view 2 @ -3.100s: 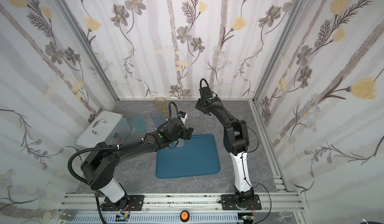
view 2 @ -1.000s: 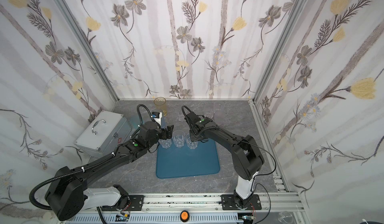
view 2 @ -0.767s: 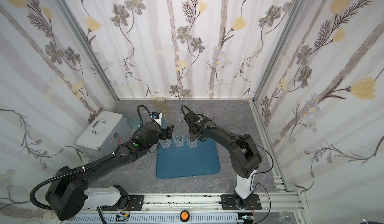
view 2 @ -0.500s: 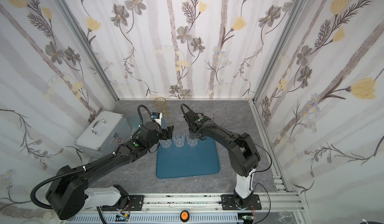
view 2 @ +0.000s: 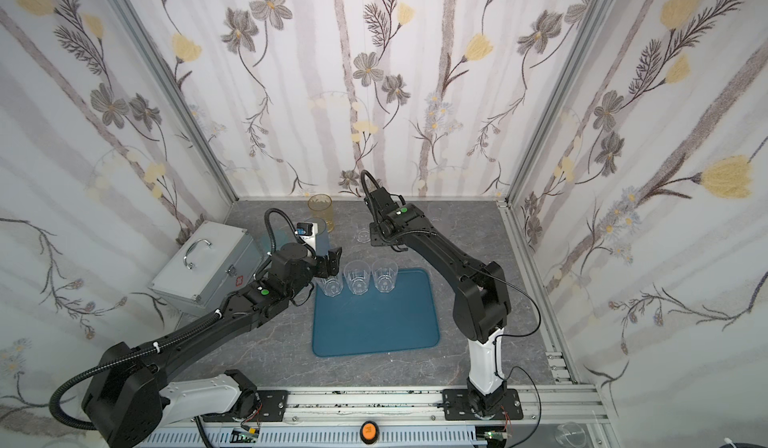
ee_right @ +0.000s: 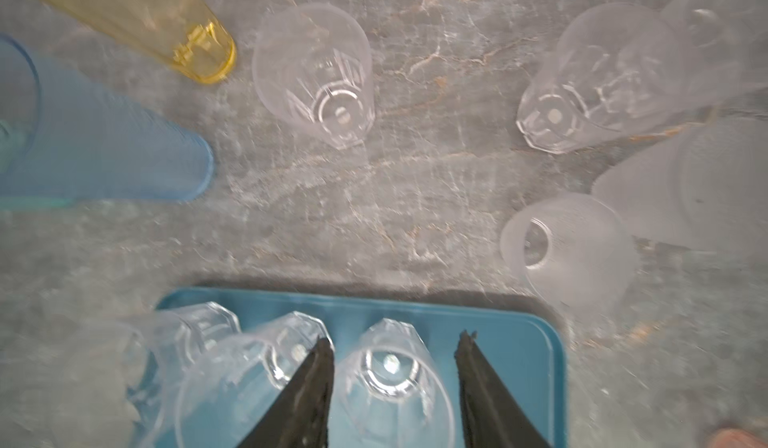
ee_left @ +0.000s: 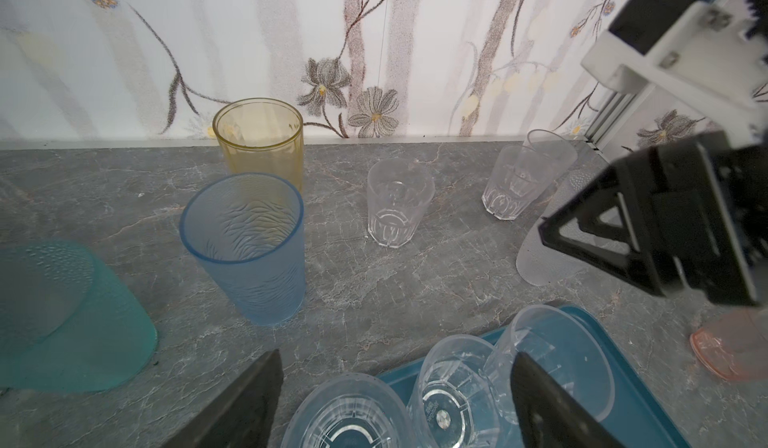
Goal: Place the glasses into the tray
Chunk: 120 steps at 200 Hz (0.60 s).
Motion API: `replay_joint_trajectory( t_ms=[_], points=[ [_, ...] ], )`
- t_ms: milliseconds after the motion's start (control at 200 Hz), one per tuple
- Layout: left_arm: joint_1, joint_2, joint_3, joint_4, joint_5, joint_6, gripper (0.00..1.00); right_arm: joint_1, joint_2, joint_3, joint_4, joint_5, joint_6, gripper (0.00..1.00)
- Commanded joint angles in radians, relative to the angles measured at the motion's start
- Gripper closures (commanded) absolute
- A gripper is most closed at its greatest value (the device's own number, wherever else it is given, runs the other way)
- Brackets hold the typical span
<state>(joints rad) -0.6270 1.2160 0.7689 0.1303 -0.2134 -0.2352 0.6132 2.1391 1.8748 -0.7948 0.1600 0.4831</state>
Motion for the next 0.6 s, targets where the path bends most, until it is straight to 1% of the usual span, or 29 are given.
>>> replay_joint_trajectory(
  t_ms=[0, 75, 190, 380, 595],
  points=[
    [0.002, -0.024, -0.023, 0.02, 0.011, -0.029, 0.11, -0.032, 0.061, 0.07, 0.131, -0.118, 0.164, 0.49],
    [0.002, -0.043, -0.047, 0.02, 0.015, -0.042, 0.11, -0.051, 0.099, 0.084, 0.211, -0.126, 0.248, 0.47],
    [0.003, -0.051, -0.075, 0.019, 0.018, -0.036, 0.1, -0.08, 0.166, 0.118, 0.267, -0.152, 0.316, 0.46],
    [0.002, 0.006, -0.075, 0.019, 0.036, -0.027, 0.1, -0.095, 0.312, 0.269, 0.241, -0.163, 0.315, 0.46],
    [-0.003, 0.085, -0.044, 0.019, 0.095, -0.034, 0.1, -0.105, 0.436, 0.365, 0.259, -0.178, 0.314, 0.47]
  ],
)
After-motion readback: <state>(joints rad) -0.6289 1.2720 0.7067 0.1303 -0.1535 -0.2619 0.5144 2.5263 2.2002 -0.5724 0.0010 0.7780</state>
